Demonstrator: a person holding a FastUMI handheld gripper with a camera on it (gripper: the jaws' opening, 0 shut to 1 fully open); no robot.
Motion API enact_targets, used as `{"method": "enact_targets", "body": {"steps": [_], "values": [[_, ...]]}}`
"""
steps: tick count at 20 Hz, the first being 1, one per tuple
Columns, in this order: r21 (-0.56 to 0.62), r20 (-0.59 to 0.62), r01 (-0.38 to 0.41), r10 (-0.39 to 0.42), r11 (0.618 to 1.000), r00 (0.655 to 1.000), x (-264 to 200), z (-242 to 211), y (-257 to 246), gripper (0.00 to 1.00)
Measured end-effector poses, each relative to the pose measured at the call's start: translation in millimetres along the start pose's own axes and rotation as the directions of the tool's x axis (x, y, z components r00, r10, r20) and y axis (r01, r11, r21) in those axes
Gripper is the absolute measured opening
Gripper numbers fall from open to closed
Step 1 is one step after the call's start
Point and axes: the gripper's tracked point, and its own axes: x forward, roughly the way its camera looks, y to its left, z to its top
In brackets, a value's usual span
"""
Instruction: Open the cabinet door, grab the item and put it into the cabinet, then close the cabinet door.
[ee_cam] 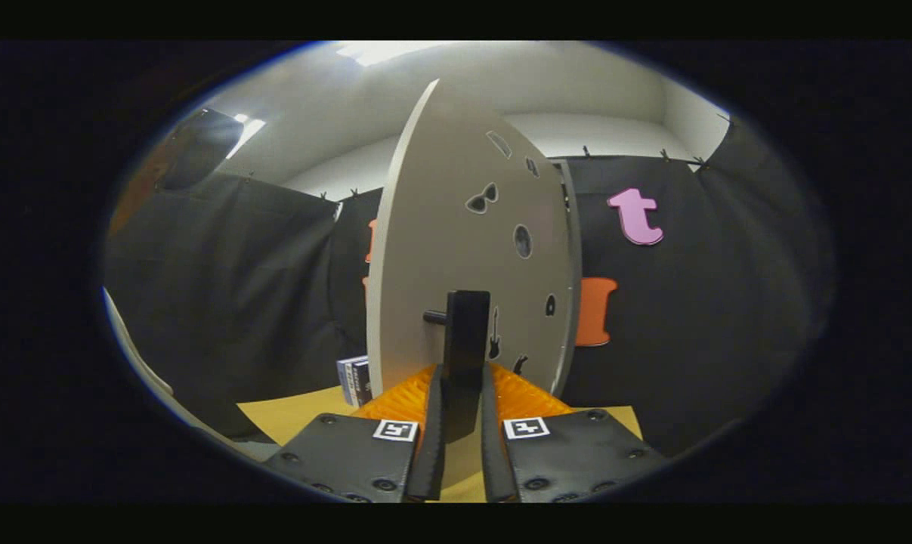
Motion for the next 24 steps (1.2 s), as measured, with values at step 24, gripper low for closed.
{"method": "enact_targets", "body": {"steps": [24], "values": [[-0.015, 0.041, 0.434, -0.433, 0.901, 0.900, -44, 9, -66, 0.27]]}}
